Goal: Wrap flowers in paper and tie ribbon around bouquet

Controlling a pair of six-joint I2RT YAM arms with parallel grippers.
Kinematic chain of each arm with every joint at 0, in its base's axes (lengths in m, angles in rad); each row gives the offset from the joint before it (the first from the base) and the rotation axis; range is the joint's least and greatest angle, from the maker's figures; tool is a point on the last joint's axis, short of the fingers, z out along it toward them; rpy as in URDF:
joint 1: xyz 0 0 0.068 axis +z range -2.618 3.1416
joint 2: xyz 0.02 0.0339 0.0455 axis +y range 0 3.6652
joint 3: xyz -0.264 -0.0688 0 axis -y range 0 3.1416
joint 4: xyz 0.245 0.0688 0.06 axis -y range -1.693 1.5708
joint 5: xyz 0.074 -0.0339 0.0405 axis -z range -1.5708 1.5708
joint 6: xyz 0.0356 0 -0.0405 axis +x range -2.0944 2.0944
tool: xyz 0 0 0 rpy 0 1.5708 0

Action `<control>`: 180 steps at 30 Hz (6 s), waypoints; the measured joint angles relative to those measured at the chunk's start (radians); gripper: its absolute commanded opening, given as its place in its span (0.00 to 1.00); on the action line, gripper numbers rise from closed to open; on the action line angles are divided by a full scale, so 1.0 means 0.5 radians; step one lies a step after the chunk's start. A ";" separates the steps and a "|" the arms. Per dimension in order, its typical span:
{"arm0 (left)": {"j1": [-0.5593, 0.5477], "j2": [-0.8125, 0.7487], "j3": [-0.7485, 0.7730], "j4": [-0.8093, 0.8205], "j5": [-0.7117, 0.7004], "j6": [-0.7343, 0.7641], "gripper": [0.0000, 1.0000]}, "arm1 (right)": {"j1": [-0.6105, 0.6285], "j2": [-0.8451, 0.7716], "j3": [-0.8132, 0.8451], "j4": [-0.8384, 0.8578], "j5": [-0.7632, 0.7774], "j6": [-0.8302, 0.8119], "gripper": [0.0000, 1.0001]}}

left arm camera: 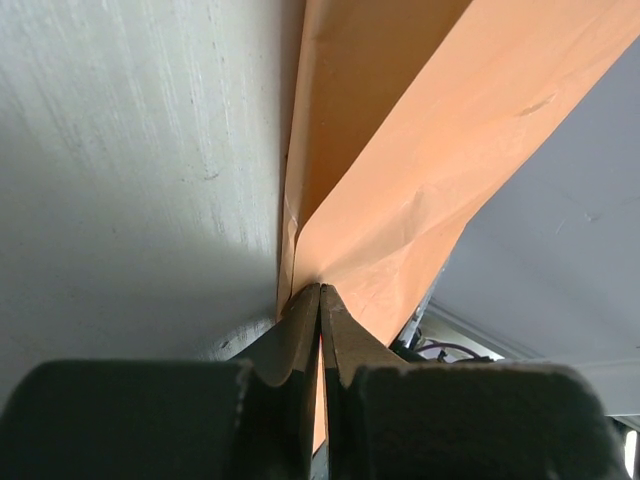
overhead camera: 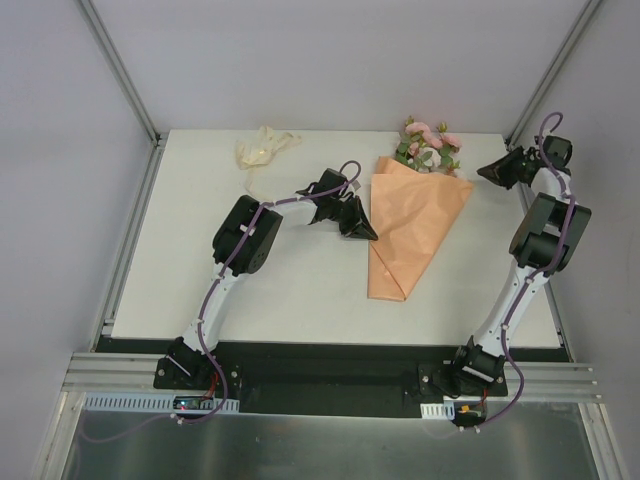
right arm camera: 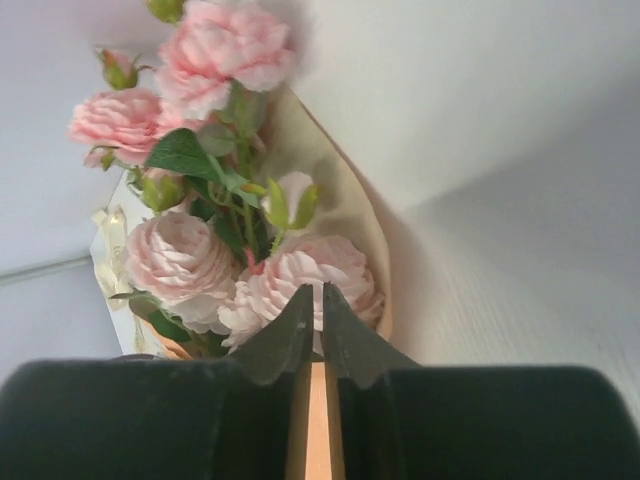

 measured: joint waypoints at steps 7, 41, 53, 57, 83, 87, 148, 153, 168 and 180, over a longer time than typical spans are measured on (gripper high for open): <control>0.000 0.001 0.007 -0.010 0.016 0.019 0.00 | -0.002 -0.291 -0.549 -0.139 0.121 -0.024 0.30; -0.150 -0.400 -0.218 -0.227 -0.121 0.331 0.01 | 1.216 -1.638 -2.418 0.249 0.522 -0.022 0.01; -0.208 -0.124 0.072 -0.163 -0.106 0.214 0.00 | 1.200 -1.639 -2.232 0.130 0.584 -0.063 0.01; -0.182 -0.030 0.043 -0.137 -0.052 0.161 0.00 | 1.081 -1.611 -2.071 0.043 0.584 -0.103 0.01; -0.170 -0.031 0.006 -0.068 0.001 0.056 0.00 | 0.280 -0.096 -0.246 -0.347 0.553 -0.217 0.05; -0.170 -0.031 0.006 -0.069 0.008 0.054 0.00 | 0.237 0.130 0.079 -0.401 0.549 -0.206 0.12; -0.159 -0.031 -0.008 -0.067 0.017 0.060 0.00 | 0.108 0.085 0.201 -0.397 0.471 0.002 0.01; -0.156 -0.031 -0.031 -0.056 0.017 0.056 0.00 | 0.107 0.237 0.534 -0.422 0.513 -0.002 0.01; -0.156 -0.031 -0.064 -0.014 0.015 0.053 0.00 | 0.117 -0.615 -0.409 -0.712 0.633 -0.056 0.53; -0.155 -0.033 -0.076 0.002 0.016 0.056 0.00 | 0.959 -1.683 -1.552 -0.599 0.627 -0.290 0.30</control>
